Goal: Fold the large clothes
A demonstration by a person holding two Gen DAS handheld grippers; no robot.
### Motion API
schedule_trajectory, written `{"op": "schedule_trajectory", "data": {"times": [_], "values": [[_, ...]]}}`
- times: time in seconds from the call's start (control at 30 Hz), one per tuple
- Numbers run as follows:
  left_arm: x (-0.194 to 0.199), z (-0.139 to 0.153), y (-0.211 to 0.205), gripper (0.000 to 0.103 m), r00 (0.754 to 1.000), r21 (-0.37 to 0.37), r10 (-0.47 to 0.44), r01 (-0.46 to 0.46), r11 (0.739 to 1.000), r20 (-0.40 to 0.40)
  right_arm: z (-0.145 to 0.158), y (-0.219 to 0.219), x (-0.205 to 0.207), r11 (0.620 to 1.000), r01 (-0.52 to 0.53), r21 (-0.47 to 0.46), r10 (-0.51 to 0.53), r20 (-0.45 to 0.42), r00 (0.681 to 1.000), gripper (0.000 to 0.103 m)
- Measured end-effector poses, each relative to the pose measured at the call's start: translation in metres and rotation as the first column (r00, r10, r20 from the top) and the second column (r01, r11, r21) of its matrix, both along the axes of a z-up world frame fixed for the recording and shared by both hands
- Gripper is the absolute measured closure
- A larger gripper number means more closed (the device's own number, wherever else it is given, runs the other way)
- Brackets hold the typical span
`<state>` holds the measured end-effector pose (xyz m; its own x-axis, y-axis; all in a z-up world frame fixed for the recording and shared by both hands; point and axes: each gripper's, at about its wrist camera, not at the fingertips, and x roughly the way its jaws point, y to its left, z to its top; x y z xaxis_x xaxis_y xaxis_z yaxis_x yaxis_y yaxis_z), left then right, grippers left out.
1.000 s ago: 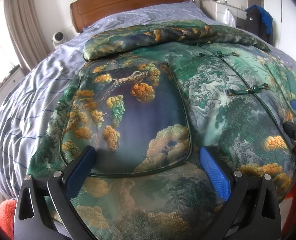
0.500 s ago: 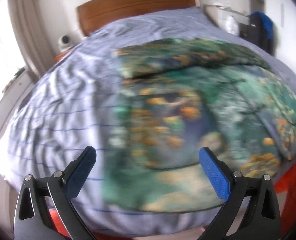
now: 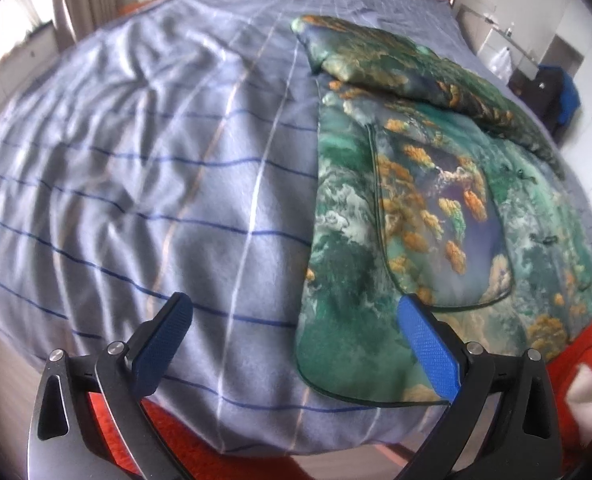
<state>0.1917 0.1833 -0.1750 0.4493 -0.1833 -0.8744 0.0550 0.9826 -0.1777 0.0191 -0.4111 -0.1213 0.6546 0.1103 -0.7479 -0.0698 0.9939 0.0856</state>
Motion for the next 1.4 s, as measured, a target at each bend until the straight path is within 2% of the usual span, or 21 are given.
{"op": "schedule_trajectory", "data": {"times": [0.13,0.27,0.53,0.77,0.9,0.97,1.07,1.1,1.17,1.2,1.23,1.27,1.3,1.33,1.4], "values": [[0.013,-0.014,0.001,0.001,0.999,-0.070,-0.014,0.011,0.997,-0.045,-0.011,-0.003,0.012,0.998,-0.011,0.067,0.015,-0.046,0.999,0.005],[0.013,-0.024,-0.007,0.001,0.998,-0.073,-0.028,0.024,0.997,-0.064,-0.029,-0.006,0.028,0.987,-0.011,0.161,0.031,-0.126,0.992,0.005],[0.019,-0.030,-0.034,0.001,0.992,-0.064,-0.105,0.101,0.993,-0.069,-0.051,-0.006,0.048,0.964,-0.012,0.267,0.077,-0.235,0.969,0.005],[0.006,-0.026,-0.053,0.002,0.987,-0.078,-0.141,0.135,0.988,-0.071,-0.047,-0.001,0.047,0.957,-0.032,0.287,0.102,-0.233,0.967,0.004],[-0.010,-0.023,-0.049,0.015,0.987,-0.092,-0.140,0.133,0.987,-0.075,-0.040,-0.007,0.042,0.936,-0.035,0.350,0.119,-0.221,0.968,0.005],[-0.016,-0.023,-0.044,0.018,0.988,-0.111,-0.134,0.125,0.986,-0.082,-0.039,-0.010,0.041,0.931,-0.042,0.362,0.129,-0.222,0.966,0.005],[-0.012,-0.025,-0.044,0.031,0.987,-0.118,-0.125,0.113,0.987,-0.102,-0.044,-0.011,0.045,0.934,-0.040,0.354,0.136,-0.252,0.958,0.013],[-0.011,-0.025,-0.047,0.036,0.985,-0.111,-0.128,0.115,0.987,-0.112,-0.048,-0.010,0.047,0.937,-0.036,0.348,0.137,-0.270,0.953,0.019],[-0.012,-0.023,-0.052,0.050,0.985,-0.069,-0.130,0.123,0.990,-0.116,-0.054,-0.006,0.052,0.949,-0.034,0.314,0.135,-0.308,0.942,0.024],[-0.013,-0.021,-0.054,0.062,0.985,-0.046,-0.128,0.123,0.991,-0.116,-0.054,-0.003,0.053,0.955,-0.042,0.292,0.138,-0.319,0.938,0.030],[-0.013,-0.019,-0.054,0.076,0.986,-0.034,-0.123,0.120,0.992,-0.117,-0.054,0.000,0.054,0.959,-0.052,0.278,0.144,-0.322,0.936,0.042],[-0.013,-0.017,-0.053,0.081,0.985,-0.045,-0.122,0.118,0.992,-0.118,-0.052,0.003,0.055,0.966,-0.066,0.250,0.148,-0.329,0.933,0.050],[-0.013,-0.015,-0.051,0.087,0.986,-0.077,-0.122,0.113,0.991,-0.117,-0.050,0.005,0.055,0.970,-0.072,0.231,0.148,-0.332,0.932,0.065],[-0.013,-0.011,-0.049,0.089,0.988,-0.093,-0.112,0.102,0.990,-0.109,-0.047,0.006,0.055,0.973,-0.076,0.217,0.147,-0.332,0.932,0.075],[-0.015,-0.005,-0.048,0.091,0.990,-0.107,-0.107,0.097,0.989,-0.095,-0.039,0.006,0.053,0.970,-0.079,0.228,0.151,-0.318,0.936,0.083]]}}
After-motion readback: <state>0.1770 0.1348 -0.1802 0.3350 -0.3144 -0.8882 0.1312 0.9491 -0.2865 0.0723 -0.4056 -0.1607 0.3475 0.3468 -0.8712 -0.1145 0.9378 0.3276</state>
